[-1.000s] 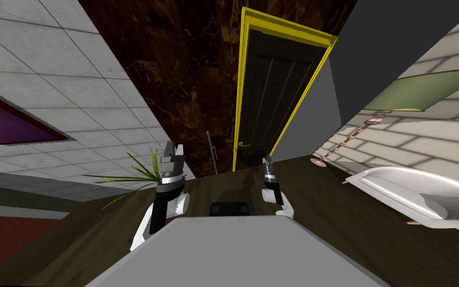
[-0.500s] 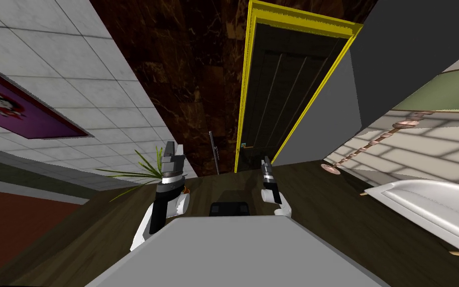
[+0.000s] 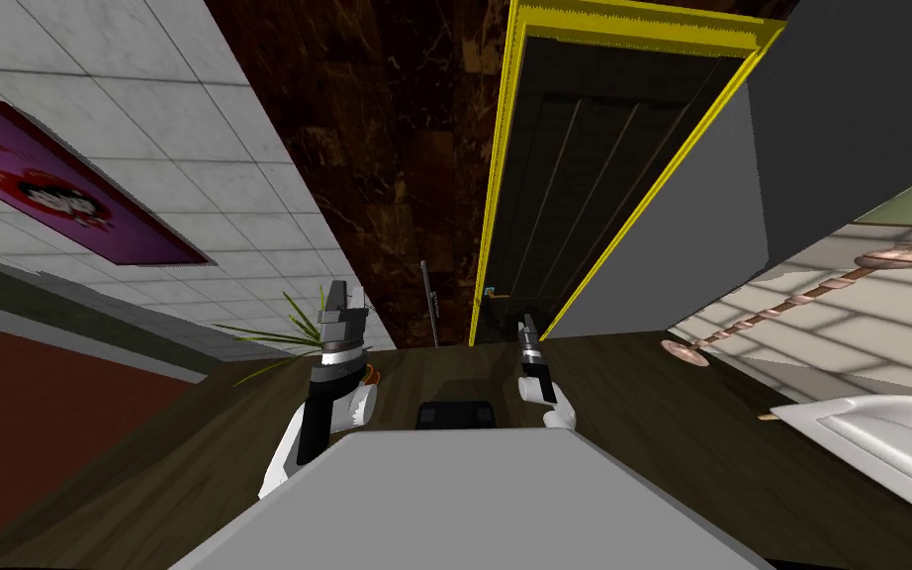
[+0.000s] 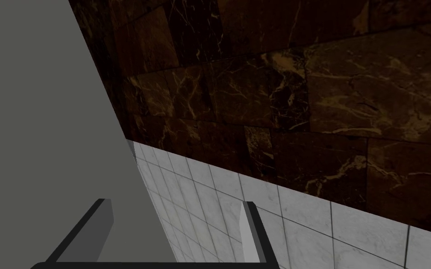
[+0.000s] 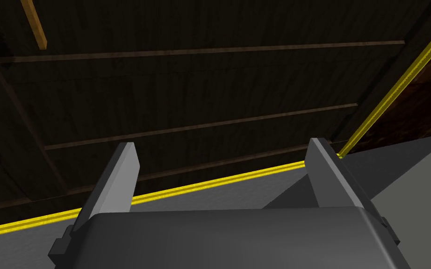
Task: Pull the door open
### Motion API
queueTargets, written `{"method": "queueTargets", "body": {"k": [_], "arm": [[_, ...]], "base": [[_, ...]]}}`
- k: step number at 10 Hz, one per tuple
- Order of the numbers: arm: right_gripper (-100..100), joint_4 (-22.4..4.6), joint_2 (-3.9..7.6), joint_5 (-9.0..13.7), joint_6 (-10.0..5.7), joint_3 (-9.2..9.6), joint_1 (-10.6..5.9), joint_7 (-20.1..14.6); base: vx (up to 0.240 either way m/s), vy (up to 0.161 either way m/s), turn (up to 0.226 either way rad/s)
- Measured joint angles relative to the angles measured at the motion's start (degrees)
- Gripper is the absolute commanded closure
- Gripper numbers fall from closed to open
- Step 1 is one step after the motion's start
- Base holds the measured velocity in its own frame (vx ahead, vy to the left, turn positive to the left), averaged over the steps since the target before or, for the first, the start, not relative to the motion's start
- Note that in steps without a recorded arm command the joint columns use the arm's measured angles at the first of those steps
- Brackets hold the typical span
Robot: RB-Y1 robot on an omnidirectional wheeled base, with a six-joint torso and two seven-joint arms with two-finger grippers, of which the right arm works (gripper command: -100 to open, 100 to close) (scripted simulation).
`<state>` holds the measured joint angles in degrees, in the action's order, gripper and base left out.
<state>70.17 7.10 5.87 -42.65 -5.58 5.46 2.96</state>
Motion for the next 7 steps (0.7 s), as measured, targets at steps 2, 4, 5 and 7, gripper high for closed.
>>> {"method": "queueTargets", "body": {"k": [2, 4, 5, 7], "arm": [[-100, -2.23, -0.01, 0.46, 0.24, -0.03, -0.43, -0.32], [-100, -6.17, 0.21, 0.79, -0.6, -0.23, -1.95, -0.65], [-100, -7.95, 0.33, 1.04, -0.83, -0.33, -2.52, -0.88], [-100, -10.95, 0.45, 1.53, -0.67, -0.51, -3.53, -1.3]], "base": [[0.063, -0.061, 0.101], [0.047, -0.057, 0.155], [0.056, -0.074, 0.204], [0.042, -0.06, 0.101]]}}
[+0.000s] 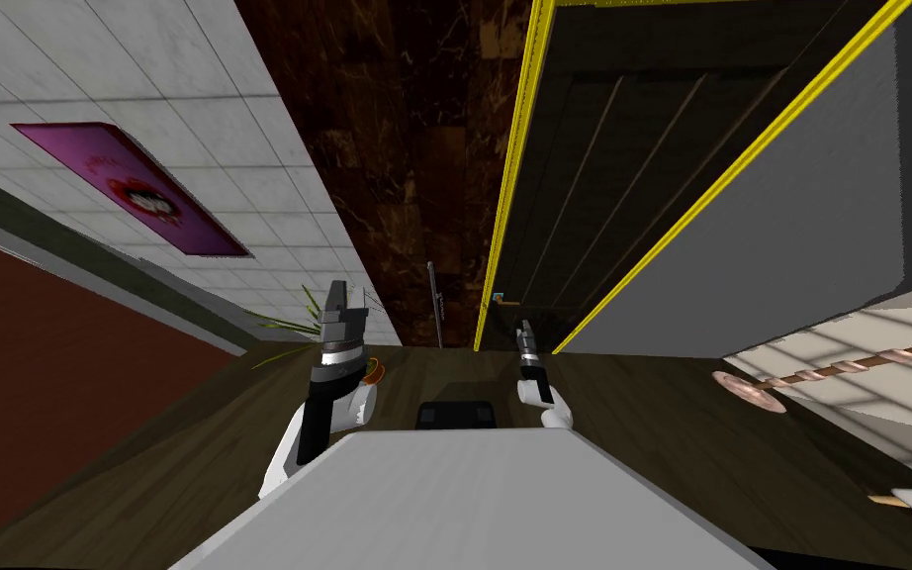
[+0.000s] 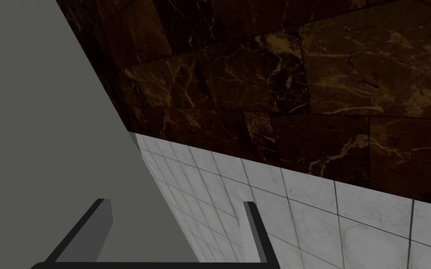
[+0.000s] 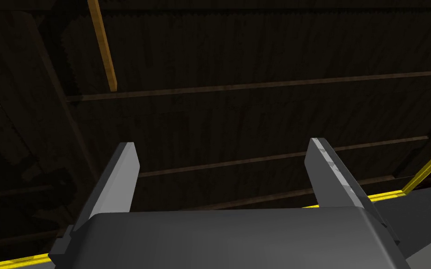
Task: Pull the door open
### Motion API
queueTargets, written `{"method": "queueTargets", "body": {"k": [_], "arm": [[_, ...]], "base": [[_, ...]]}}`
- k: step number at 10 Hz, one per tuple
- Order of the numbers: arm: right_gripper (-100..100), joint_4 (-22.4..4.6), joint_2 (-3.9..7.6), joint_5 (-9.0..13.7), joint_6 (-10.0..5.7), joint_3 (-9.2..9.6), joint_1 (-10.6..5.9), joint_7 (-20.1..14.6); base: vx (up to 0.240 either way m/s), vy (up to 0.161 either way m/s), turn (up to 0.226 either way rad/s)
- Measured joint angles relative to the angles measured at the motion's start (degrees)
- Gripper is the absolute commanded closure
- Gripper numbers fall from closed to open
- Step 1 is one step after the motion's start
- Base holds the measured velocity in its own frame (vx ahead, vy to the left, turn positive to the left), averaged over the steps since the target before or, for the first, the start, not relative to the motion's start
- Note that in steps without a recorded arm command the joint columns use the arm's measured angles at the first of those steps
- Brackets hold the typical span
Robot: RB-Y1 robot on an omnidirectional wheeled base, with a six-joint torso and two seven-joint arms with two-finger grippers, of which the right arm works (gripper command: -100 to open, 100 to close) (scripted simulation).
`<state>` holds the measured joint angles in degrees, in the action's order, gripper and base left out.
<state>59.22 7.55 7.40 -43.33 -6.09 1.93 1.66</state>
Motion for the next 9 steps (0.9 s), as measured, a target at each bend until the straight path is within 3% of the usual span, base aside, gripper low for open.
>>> {"method": "queueTargets", "body": {"k": [9], "arm": [[-100, -12.3, 0.43, 1.51, -1.36, -0.62, -4.39, -1.18]], "base": [[0.041, -0.061, 0.123]]}}
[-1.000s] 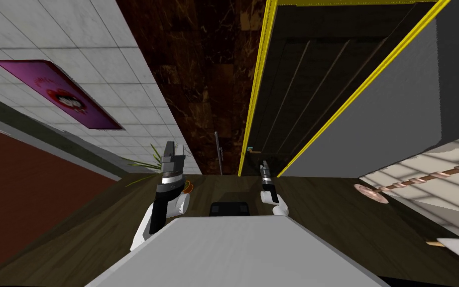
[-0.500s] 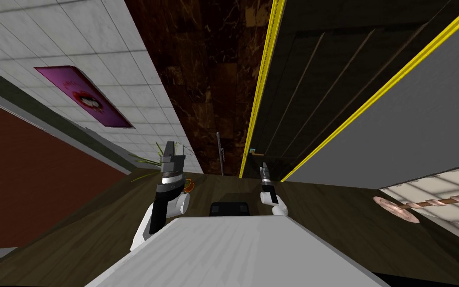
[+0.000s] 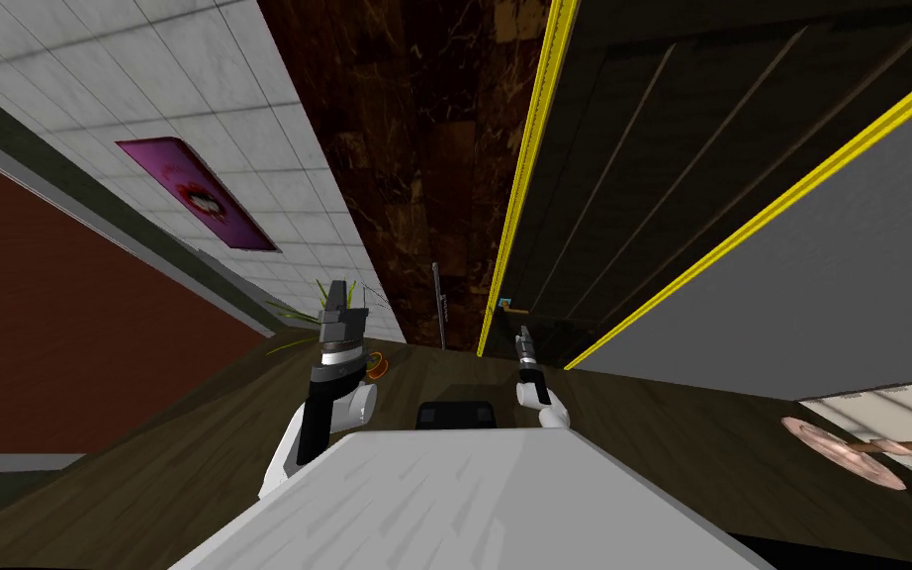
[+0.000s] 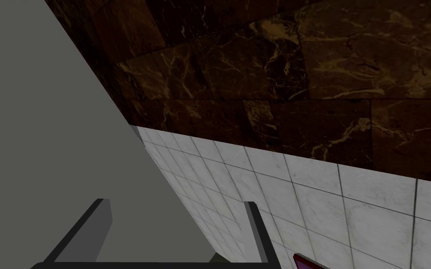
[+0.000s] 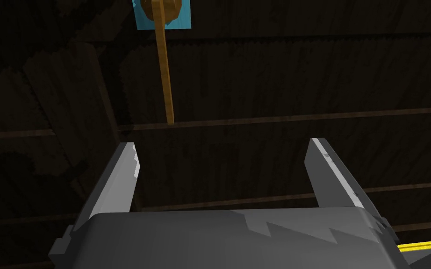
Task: Pull the door open
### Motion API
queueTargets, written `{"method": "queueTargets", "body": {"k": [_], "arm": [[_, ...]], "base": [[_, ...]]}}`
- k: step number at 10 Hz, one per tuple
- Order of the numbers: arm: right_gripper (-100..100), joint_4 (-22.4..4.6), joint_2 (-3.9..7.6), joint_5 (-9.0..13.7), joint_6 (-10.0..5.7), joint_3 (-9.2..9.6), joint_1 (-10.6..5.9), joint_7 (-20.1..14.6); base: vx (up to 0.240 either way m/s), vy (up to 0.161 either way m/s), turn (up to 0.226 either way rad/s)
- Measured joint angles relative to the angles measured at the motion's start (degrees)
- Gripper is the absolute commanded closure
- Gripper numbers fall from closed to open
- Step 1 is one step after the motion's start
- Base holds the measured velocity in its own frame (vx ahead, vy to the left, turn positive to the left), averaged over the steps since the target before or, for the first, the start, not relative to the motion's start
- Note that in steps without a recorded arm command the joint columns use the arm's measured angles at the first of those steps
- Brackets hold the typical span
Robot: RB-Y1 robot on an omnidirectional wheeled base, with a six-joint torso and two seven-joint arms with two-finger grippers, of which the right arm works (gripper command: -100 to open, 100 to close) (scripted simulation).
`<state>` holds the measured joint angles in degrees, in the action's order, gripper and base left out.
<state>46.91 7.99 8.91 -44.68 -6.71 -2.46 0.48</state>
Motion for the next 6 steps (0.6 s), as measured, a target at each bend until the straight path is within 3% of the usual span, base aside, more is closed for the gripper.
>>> {"method": "queueTargets", "body": {"k": [4, 6], "arm": [[-100, -6.06, 0.41, 0.72, -0.85, -0.3, -2.14, -0.77], [-100, -7.75, 0.37, 1.07, -0.55, -0.44, -2.64, -0.93]], "base": [[0.041, -0.069, 0.129], [0.038, -0.06, 0.085]]}}
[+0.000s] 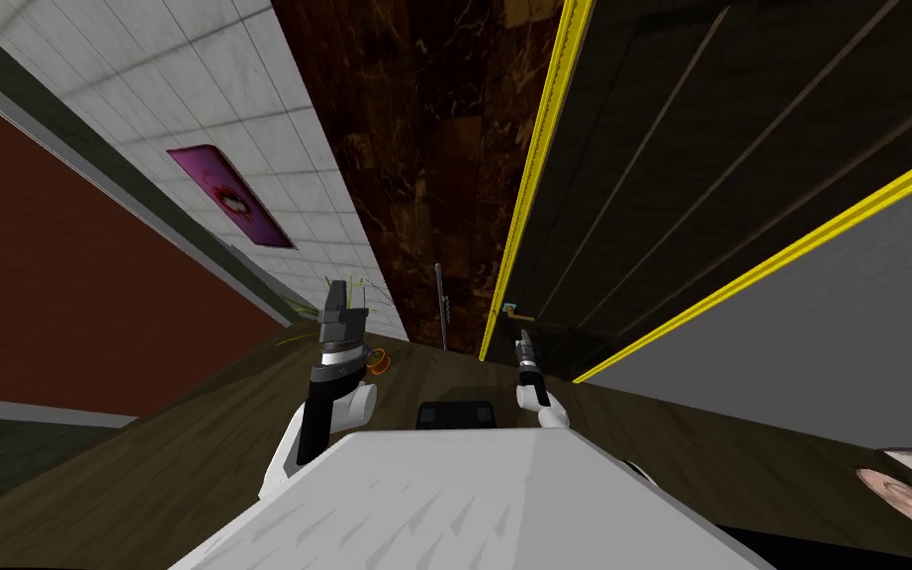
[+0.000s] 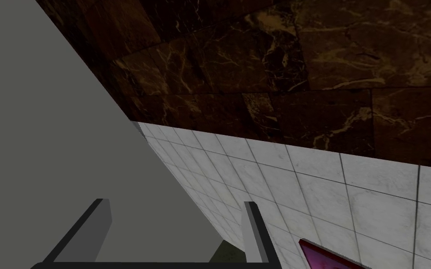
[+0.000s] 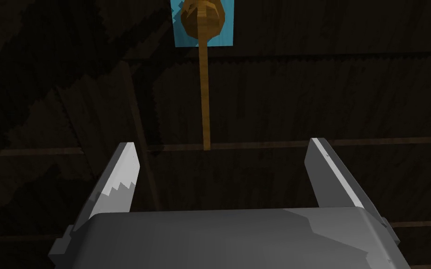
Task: Pull the door open
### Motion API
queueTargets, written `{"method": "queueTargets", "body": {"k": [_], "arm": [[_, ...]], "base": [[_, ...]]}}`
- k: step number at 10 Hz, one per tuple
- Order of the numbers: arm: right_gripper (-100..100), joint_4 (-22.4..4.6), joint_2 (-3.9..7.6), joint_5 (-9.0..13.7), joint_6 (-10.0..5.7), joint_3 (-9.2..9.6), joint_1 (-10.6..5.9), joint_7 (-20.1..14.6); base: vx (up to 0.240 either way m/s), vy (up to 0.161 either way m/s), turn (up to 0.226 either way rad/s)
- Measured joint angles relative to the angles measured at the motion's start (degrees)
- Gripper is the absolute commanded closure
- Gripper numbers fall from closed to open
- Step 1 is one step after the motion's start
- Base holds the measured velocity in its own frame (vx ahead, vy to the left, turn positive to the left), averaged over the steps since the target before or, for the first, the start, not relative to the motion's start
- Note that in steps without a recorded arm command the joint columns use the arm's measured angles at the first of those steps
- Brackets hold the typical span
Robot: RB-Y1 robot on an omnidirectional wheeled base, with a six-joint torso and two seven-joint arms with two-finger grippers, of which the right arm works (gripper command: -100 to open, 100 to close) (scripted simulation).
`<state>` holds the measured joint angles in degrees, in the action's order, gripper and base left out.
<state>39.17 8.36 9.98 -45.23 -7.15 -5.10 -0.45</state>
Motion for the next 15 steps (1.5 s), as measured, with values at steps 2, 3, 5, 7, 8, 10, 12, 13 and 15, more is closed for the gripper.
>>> {"method": "queueTargets", "body": {"k": [2, 3, 5, 7, 8, 10, 12, 13, 15], "arm": [[-100, -1.22, 0.07, 0.11, -0.25, -0.05, -0.47, -0.15], [-100, -2.34, 0.82, 0.31, -0.85, -0.25, -0.54, -0.72], [-100, -1.49, 1.99, 0.71, -0.77, -0.7, 0.69, -1.78], [-100, -3.72, 3.87, 1.33, -2.21, -1.4, 0.7, -3.37], [-100, -2.82, 4.78, 1.61, -2.27, -1.66, 2.16, -4.35], [-100, -2.91, 6.24, 2.12, -2.7, -2.25, 3.21, -5.68], [-100, -3.01, 6.92, 2.36, -2.76, -2.52, 3.58, -6.32], [100, -3.18, 6.95, 2.36, -2.92, -2.52, 3.49, -6.36], [100, -3.07, 7.04, 2.41, -2.74, -2.63, 3.62, -6.32]], "base": [[0.062, -0.002, 0.052], [0.211, 0.023, 0.112], [0.206, 0.032, 0.144], [0.182, -0.009, 0.141], [0.187, -0.039, 0.125], [0.182, -0.028, 0.079], [0.075, -0.014, 0.005], [0.0, 0.0, 0.0], [-0.016, -0.002, -0.007]]}}
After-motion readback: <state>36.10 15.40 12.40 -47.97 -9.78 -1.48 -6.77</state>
